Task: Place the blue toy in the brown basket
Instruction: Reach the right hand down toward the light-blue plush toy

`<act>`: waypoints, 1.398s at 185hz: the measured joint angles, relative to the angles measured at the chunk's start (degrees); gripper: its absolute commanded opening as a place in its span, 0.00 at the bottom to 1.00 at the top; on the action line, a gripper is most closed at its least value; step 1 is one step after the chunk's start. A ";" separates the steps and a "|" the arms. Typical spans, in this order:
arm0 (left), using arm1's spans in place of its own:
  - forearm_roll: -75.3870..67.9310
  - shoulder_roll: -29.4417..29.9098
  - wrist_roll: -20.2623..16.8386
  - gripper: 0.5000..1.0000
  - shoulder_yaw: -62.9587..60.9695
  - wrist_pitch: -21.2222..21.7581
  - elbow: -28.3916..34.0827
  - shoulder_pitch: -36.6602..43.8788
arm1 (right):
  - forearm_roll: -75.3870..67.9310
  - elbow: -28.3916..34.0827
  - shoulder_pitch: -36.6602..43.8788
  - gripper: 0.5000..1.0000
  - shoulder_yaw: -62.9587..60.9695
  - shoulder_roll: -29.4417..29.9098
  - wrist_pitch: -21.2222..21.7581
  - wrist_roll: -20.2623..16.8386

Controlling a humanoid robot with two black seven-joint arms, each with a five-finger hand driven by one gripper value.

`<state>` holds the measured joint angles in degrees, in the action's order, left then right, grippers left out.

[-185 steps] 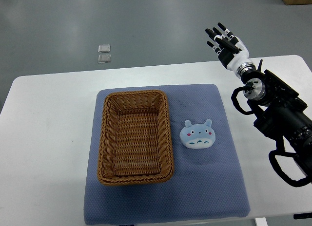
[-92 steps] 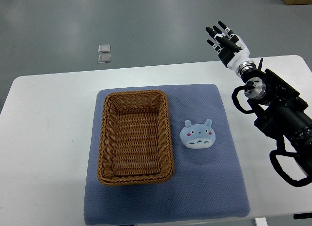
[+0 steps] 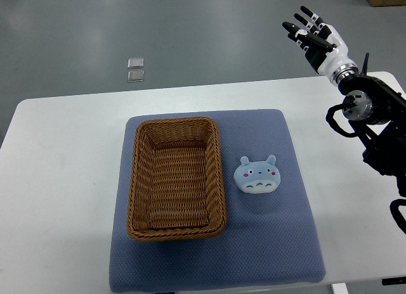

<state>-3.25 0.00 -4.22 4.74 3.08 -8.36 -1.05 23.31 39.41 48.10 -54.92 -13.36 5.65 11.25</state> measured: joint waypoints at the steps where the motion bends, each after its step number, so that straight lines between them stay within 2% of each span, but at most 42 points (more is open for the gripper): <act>1: 0.00 0.00 0.00 1.00 0.00 0.00 0.00 0.00 | 0.11 0.18 0.01 0.81 0.28 -0.18 0.03 0.00; 21: 0.00 0.00 0.00 1.00 0.00 0.00 0.00 0.00 | 3.62 3.69 0.52 0.81 5.94 -4.74 1.20 -0.01; 52: 0.00 0.00 0.00 1.00 -0.07 0.00 0.00 -0.10 | 13.10 8.49 0.74 0.81 11.58 -9.82 7.28 -0.07; 104: 0.00 0.00 0.00 1.00 -0.08 0.00 0.00 -0.26 | 29.37 12.62 0.77 0.81 13.17 -15.73 25.30 -0.21; 119: 0.00 0.00 0.00 1.00 -0.08 0.00 0.00 -0.27 | 32.43 13.88 0.85 0.80 13.30 -16.19 28.40 -0.25; 176: 0.00 0.00 0.00 1.00 -0.07 0.02 -0.17 -0.36 | 49.00 21.15 3.40 0.79 22.40 -20.44 29.35 -0.50; 258: 0.00 0.00 0.00 1.00 -0.04 0.02 -0.19 -0.41 | 56.04 33.53 12.57 0.79 32.58 -21.66 29.36 -0.44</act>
<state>-3.25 0.00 -4.22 4.70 3.09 -8.55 -1.46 79.35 72.94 60.66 -22.34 -35.02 35.01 10.82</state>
